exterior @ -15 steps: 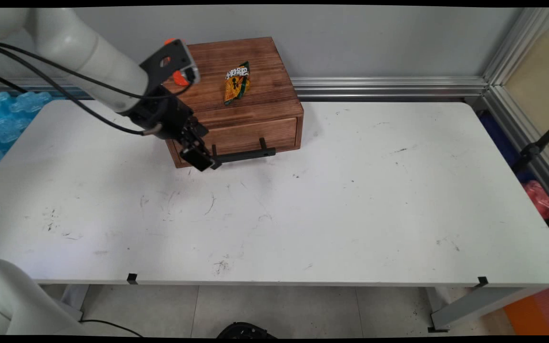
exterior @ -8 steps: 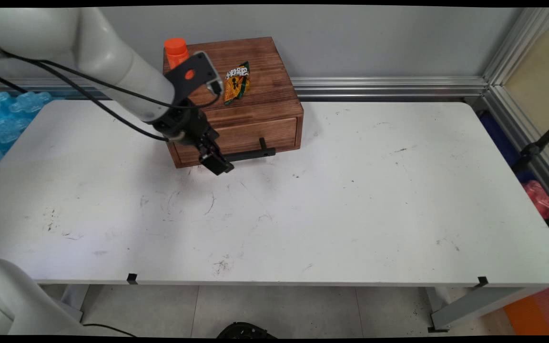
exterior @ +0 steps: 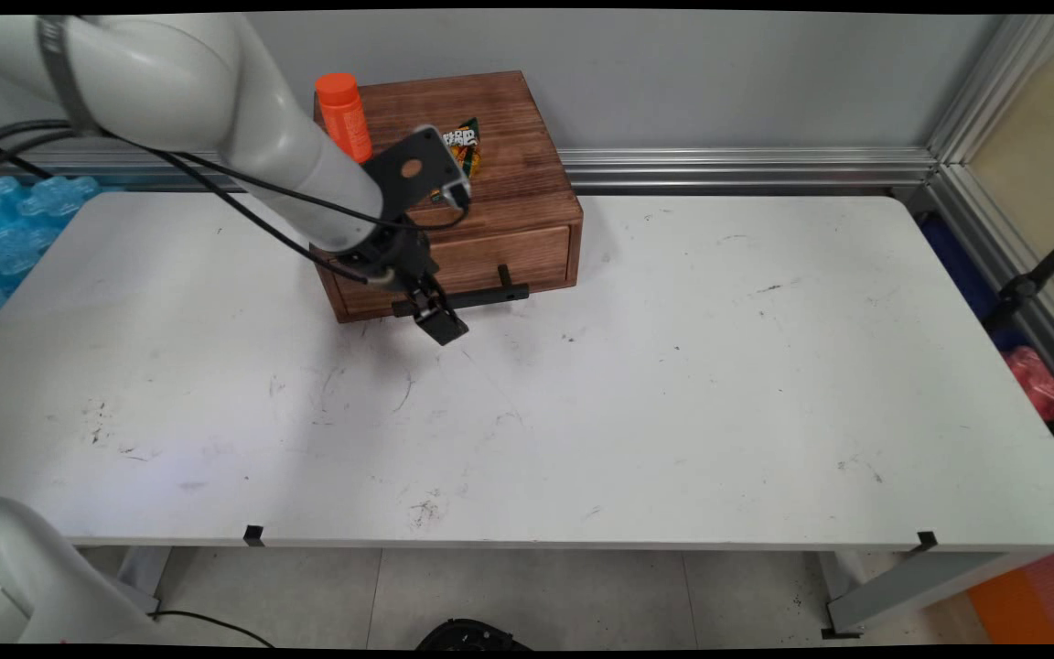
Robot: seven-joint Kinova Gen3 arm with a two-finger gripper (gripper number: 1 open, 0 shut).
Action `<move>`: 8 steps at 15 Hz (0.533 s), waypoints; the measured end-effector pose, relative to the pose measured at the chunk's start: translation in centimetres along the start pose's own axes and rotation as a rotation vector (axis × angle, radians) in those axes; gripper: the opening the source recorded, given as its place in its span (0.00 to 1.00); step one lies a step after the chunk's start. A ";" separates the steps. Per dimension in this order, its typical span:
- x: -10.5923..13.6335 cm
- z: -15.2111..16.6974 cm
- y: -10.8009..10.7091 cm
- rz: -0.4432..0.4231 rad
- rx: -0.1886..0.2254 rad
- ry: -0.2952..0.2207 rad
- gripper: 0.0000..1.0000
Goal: Open the drawer
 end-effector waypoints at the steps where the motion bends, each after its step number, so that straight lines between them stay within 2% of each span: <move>1: 0.3 0.7 0.3 0.007 0.005 -0.008 1.00; 8: 2.1 4.2 1.4 0.048 0.034 -0.047 1.00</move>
